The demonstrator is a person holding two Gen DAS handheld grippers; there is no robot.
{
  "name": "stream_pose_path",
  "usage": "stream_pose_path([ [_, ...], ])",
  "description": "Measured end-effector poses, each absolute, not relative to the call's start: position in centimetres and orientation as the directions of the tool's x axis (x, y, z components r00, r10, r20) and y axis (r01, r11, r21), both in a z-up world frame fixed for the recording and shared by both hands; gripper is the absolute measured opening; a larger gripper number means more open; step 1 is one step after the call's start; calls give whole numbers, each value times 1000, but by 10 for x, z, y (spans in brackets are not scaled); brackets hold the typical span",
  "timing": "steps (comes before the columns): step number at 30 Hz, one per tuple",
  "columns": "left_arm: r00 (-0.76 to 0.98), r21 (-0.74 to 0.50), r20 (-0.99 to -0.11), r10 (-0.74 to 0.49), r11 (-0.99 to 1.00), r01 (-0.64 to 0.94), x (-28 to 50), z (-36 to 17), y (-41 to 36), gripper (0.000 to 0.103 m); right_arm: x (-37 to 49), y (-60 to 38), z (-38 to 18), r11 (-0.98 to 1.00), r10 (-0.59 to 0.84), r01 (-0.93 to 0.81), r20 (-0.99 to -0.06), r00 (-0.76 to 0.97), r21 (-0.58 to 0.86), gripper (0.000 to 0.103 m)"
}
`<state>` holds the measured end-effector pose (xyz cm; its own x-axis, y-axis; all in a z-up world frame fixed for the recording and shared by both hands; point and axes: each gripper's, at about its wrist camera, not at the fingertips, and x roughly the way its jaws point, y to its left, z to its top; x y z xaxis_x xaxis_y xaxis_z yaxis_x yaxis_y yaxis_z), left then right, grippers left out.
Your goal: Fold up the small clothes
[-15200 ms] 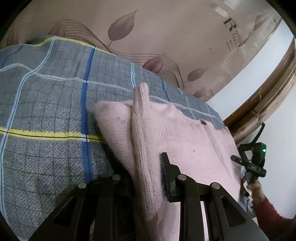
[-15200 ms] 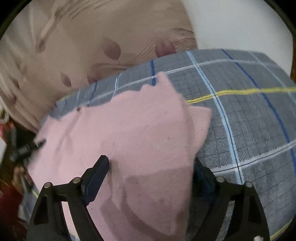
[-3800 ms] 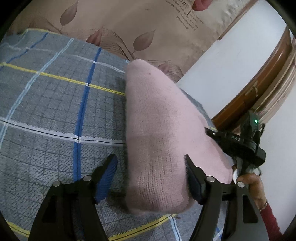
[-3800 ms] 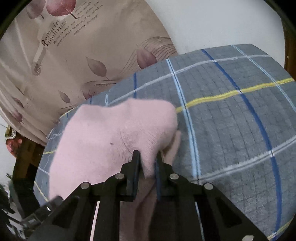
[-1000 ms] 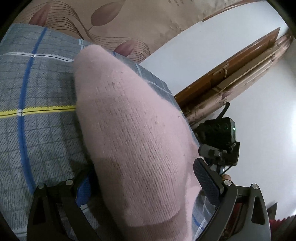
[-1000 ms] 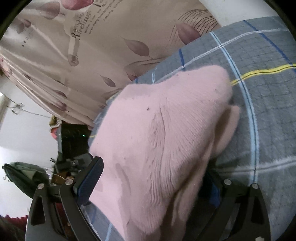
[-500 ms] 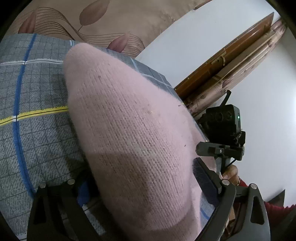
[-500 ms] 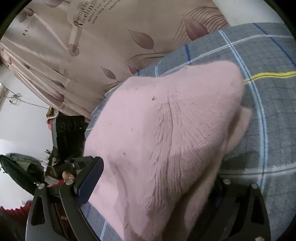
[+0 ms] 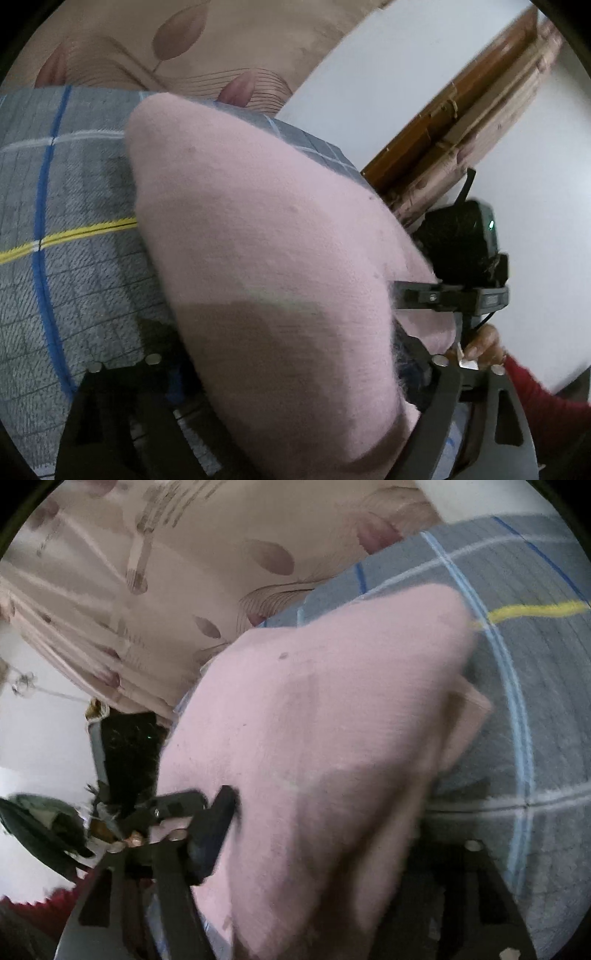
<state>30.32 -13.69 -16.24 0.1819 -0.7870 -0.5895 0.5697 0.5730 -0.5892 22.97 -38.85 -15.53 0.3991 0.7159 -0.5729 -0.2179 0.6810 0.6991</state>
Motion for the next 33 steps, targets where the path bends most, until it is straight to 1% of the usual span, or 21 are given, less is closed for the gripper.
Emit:
stream_pose_path([
  [2, 184, -581, -593, -784, 575, 577, 302, -162, -139, 91, 233, -382, -153, 682, 717, -230, -572, 399, 694, 90],
  [3, 185, -583, -592, -785, 575, 574, 303, -163, -138, 91, 235, -378, -152, 686, 714, -239, -574, 400, 687, 90],
  [5, 187, -595, -587, -788, 576, 561, 304, -164, -136, 90, 235, -377, -152, 688, 710, -241, -567, 417, 685, 90],
  [6, 195, -589, -593, -781, 586, 556, 303, -163, -138, 86, 235, -379, -153, 687, 711, -242, -567, 416, 685, 88],
  [7, 212, -572, -608, -765, 607, 551, 303, -162, -138, 80, 234, -381, -154, 688, 710, -241, -567, 416, 685, 84],
  [8, 224, -559, -619, -753, 623, 548, 302, -162, -138, 77, 233, -384, -155, 684, 712, -236, -564, 418, 690, 81],
  [9, 230, -554, -625, -746, 632, 542, 302, -162, -137, 72, 233, -387, -156, 669, 725, -233, -550, 415, 706, 81],
  [11, 216, -580, -618, -756, 624, 523, 305, -164, -134, 72, 232, -395, -158, 617, 763, -234, -498, 413, 752, 80],
  [12, 196, -605, -606, -771, 607, 515, 308, -166, -131, 72, 232, -404, -161, 564, 795, -231, -445, 412, 793, 80],
  [14, 174, -654, -574, -800, 576, 491, 313, -170, -123, 72, 233, -416, -165, 490, 829, -214, -376, 414, 845, 80],
  [16, 161, -669, -559, -813, 558, 491, 314, -171, -121, 72, 233, -416, -166, 484, 834, -213, -373, 407, 849, 80],
  [18, 160, -665, -563, -811, 559, 496, 314, -170, -123, 72, 233, -408, -163, 540, 810, -227, -428, 401, 810, 79],
  [19, 163, -662, -564, -809, 561, 496, 314, -169, -124, 72, 232, -403, -162, 573, 793, -232, -459, 400, 786, 75],
  [20, 168, -663, -563, -809, 564, 491, 314, -169, -124, 73, 232, -398, -163, 598, 777, -231, -485, 400, 768, 58],
  [21, 174, -662, -567, -805, 571, 485, 313, -169, -124, 72, 234, -396, -167, 613, 766, -209, -510, 392, 762, 46],
  [22, 183, -654, -578, -796, 585, 480, 313, -168, -126, 68, 236, -397, -171, 597, 776, -189, -501, 382, 780, 44],
  [23, 198, -626, -600, -775, 609, 488, 312, -166, -132, 64, 235, -399, -171, 595, 775, -188, -496, 392, 781, 42],
  [25, 226, -568, -639, -735, 649, 506, 308, -163, -137, 58, 234, -395, -168, 634, 747, -192, -529, 404, 749, 41],
  [28, 279, -501, -678, -680, 705, 501, 299, -155, -142, 55, 228, -386, -160, 685, 705, -211, -560, 435, 698, 40],
  [33, 369, -370, -713, -596, 767, 524, 279, -145, -151, 53, 222, -378, -154, 725, 663, -210, -584, 468, 656, 39],
])
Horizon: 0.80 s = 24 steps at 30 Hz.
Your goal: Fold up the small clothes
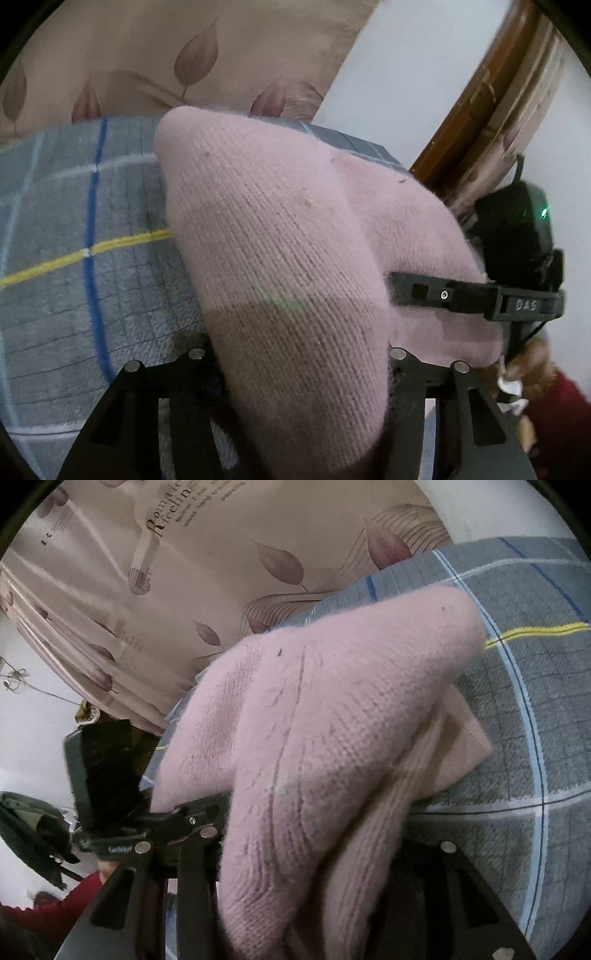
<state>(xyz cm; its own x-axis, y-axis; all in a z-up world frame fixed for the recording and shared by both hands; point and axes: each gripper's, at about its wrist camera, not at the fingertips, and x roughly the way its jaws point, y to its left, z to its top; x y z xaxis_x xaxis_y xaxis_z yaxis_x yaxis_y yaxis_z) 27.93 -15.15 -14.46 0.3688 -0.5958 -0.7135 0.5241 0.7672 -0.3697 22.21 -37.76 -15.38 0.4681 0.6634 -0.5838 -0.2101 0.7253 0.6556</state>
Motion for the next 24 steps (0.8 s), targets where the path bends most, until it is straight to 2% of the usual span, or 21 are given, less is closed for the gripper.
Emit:
stream_pose_path([
  [11, 464, -236, -729, -504, 820, 522, 233, -123, -137, 53, 199, -359, -142, 718, 673, -225, -572, 470, 659, 39],
  [24, 524, -182, -724, -449, 857, 483, 182, -100, -100, 53, 163, -318, -119, 705, 696, -275, -561, 449, 654, 39],
])
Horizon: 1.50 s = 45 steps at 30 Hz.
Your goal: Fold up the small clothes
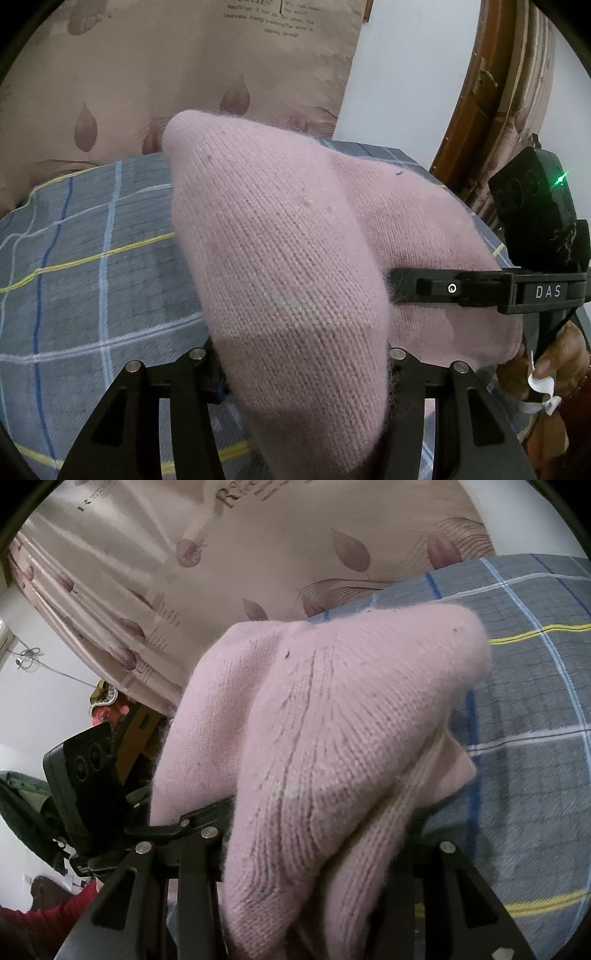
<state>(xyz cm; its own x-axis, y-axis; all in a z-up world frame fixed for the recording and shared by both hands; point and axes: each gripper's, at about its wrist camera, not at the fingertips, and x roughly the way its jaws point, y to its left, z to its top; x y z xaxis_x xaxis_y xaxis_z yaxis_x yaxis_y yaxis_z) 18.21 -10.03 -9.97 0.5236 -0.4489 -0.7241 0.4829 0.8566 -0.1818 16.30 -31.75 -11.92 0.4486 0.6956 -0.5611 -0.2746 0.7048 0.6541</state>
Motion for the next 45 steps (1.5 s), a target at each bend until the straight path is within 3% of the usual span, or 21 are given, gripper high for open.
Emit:
stream_pose_path([
  [45, 603, -147, -701, -381, 904, 401, 64, -79, 5, 53, 72, -222, -85, 662, 748, -380, -542, 382, 646, 39],
])
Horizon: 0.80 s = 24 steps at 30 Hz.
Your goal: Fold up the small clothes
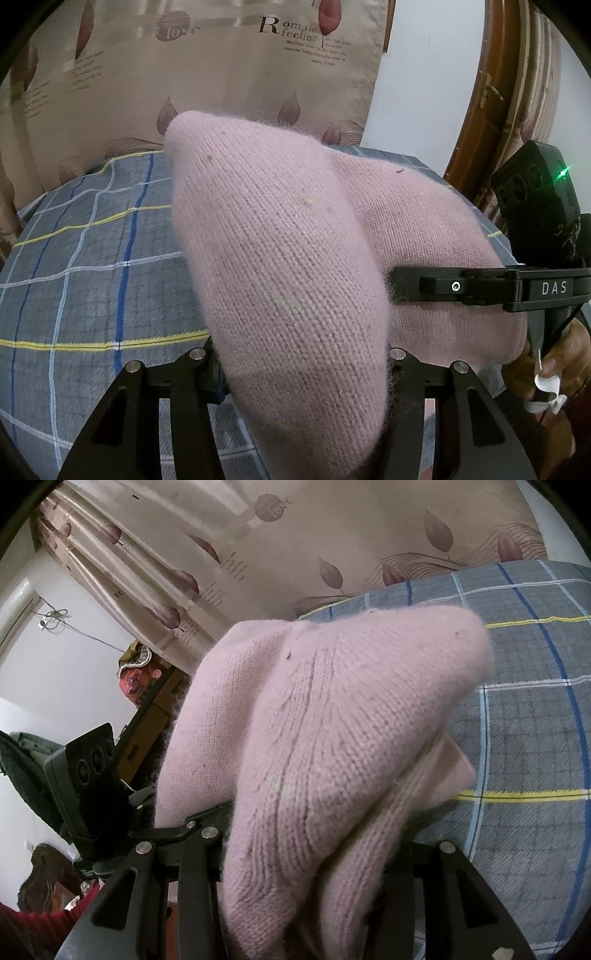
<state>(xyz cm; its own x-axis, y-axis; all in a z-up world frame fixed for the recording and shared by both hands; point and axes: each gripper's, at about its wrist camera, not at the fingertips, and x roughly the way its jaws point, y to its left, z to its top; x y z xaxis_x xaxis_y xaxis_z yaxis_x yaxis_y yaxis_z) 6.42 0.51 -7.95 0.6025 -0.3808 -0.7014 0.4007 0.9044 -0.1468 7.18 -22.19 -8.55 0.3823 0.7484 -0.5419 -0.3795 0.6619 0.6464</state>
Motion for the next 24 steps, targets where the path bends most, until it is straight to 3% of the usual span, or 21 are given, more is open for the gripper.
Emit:
stream_pose_path([
  [24, 601, -130, -706, -374, 903, 409, 54, -83, 5, 53, 66, -215, -88, 663, 748, -388, -540, 386, 641, 39],
])
